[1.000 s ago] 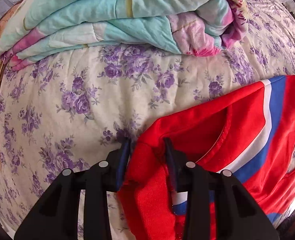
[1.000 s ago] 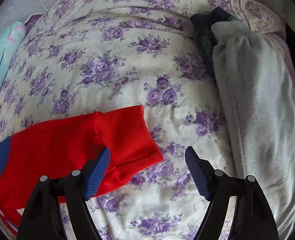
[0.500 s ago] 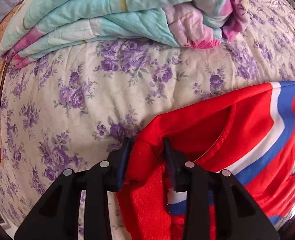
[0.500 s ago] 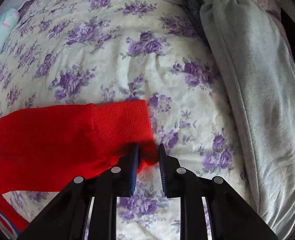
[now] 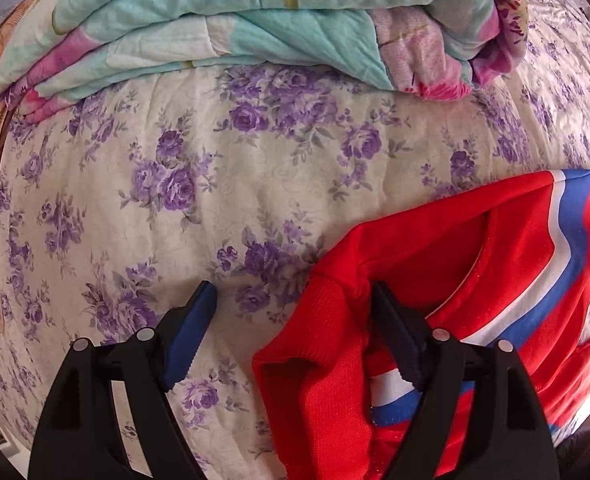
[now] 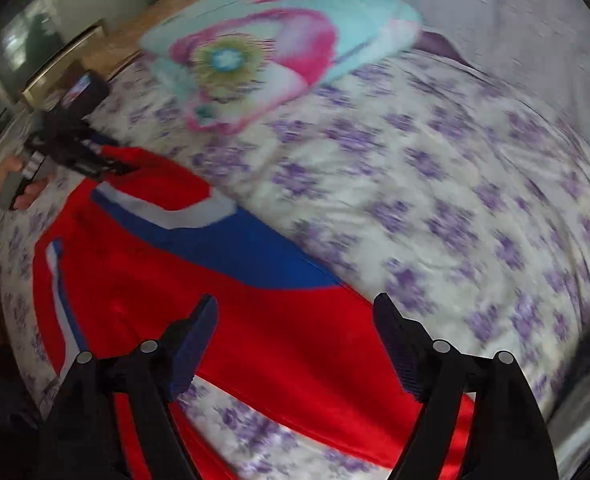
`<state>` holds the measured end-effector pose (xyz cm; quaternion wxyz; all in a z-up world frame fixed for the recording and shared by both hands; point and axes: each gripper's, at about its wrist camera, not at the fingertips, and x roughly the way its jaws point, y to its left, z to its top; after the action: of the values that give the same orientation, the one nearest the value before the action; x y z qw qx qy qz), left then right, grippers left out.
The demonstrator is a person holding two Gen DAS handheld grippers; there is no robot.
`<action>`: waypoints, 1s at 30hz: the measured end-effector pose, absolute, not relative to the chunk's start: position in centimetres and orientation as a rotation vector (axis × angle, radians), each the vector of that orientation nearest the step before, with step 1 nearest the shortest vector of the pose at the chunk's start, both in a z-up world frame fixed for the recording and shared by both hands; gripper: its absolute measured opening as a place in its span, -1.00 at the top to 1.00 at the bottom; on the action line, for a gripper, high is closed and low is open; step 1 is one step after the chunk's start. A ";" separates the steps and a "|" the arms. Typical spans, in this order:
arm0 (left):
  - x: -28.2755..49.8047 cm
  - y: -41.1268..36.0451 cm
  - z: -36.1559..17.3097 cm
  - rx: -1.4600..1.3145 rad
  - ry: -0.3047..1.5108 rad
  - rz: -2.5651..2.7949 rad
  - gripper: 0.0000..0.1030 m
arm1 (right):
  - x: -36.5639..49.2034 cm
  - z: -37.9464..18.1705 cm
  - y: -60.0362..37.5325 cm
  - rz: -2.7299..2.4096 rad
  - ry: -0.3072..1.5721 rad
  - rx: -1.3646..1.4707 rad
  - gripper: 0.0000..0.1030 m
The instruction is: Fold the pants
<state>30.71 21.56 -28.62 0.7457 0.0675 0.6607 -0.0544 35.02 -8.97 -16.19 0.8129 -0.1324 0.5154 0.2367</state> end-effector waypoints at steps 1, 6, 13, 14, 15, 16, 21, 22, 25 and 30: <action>30.7 21.5 -28.6 0.158 1.454 -0.127 -0.52 | 36.1 -16.8 -6.3 0.559 1.107 -0.335 -0.56; 33.5 22.4 -29.2 0.196 1.486 -0.160 -0.53 | 41.7 -20.3 1.0 0.703 1.184 -0.475 -0.56; 36.4 21.2 -28.7 0.251 1.508 -0.200 -0.53 | 44.0 -24.5 2.9 0.819 1.349 -0.473 0.38; 36.6 20.8 -28.6 0.268 1.504 -0.206 -0.53 | 44.0 -23.9 2.7 0.870 1.370 -0.418 0.92; 37.0 20.4 -28.4 0.284 1.499 -0.213 -0.53 | 44.0 -23.0 2.2 0.880 1.350 -0.378 0.92; 37.3 20.0 -28.3 0.297 1.494 -0.225 -0.53 | 44.0 -22.1 1.7 0.868 1.307 -0.367 0.92; 38.5 17.2 -29.3 0.383 1.482 -0.254 -0.44 | 44.1 -19.7 0.1 0.851 1.256 -0.292 0.92; 38.8 16.9 -29.3 0.379 1.484 -0.265 -0.29 | 43.8 -19.6 0.2 0.845 1.251 -0.305 0.92; 39.1 16.1 -28.6 0.336 1.490 -0.307 0.47 | 43.1 -18.9 0.5 0.832 1.234 -0.323 0.92; 38.5 15.7 -26.3 0.367 1.435 -0.289 0.64 | 41.8 -17.1 -0.3 0.816 1.201 -0.313 0.92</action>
<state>38.49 15.65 -26.33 0.7285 0.1665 0.6515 -0.1310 41.80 -0.28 -17.13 0.7366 -0.1424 0.5469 0.3717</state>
